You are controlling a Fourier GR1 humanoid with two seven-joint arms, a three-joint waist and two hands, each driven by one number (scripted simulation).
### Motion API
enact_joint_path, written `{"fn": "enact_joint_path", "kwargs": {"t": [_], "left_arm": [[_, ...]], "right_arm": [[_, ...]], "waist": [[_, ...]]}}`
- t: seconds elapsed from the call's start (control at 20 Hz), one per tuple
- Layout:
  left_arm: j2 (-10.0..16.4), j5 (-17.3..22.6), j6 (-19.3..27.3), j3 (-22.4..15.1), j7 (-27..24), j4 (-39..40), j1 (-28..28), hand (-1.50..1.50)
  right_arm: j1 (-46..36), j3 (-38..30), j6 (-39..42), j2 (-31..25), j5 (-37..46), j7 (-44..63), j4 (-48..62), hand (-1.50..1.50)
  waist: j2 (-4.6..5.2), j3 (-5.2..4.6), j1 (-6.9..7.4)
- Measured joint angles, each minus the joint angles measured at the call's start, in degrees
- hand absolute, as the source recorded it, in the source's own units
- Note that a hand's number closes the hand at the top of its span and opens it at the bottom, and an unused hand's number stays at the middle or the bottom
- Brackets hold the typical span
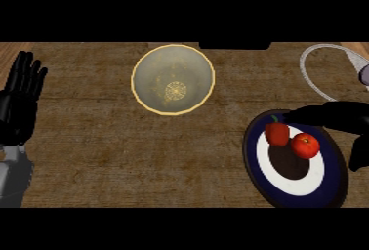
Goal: Pick the tomato from the plate and place it in the bowl
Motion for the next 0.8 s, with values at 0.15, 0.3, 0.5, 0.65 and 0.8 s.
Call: {"fn": "enact_joint_path", "kwargs": {"t": [0.15,0.3,0.5,0.65,0.8], "left_arm": [[-0.5,-0.4,0.0,0.1,-0.3,0.0,0.8,0.0],[-0.7,-0.4,-0.2,0.2,0.1,-0.5,0.9,0.0],[-1.1,-0.6,-0.4,0.7,-0.1,0.3,0.4,0.0],[-1.1,-0.4,-0.6,1.1,0.6,-0.7,0.9,0.0],[-0.8,-0.4,-1.3,1.7,0.8,-0.7,0.9,0.0]], "right_arm": [[0.8,0.3,-1.1,-0.4,0.7,-0.9,-0.7,-1.5],[0.0,0.9,-1.3,1.2,2.2,-0.5,1.0,-1.5],[0.3,1.6,-3.3,2.9,4.6,-2.1,4.0,-1.5],[1.5,2.2,-3.9,4.5,6.0,-1.6,4.1,-1.5],[1.0,2.1,-4.2,6.0,7.7,-2.0,6.4,-1.5]], "waist": [[-0.1,-0.01,-0.35],[-0.1,-0.03,-0.28],[-0.06,-0.02,-0.36],[-0.16,-0.04,-0.46],[-0.24,-0.14,-0.44]]}}
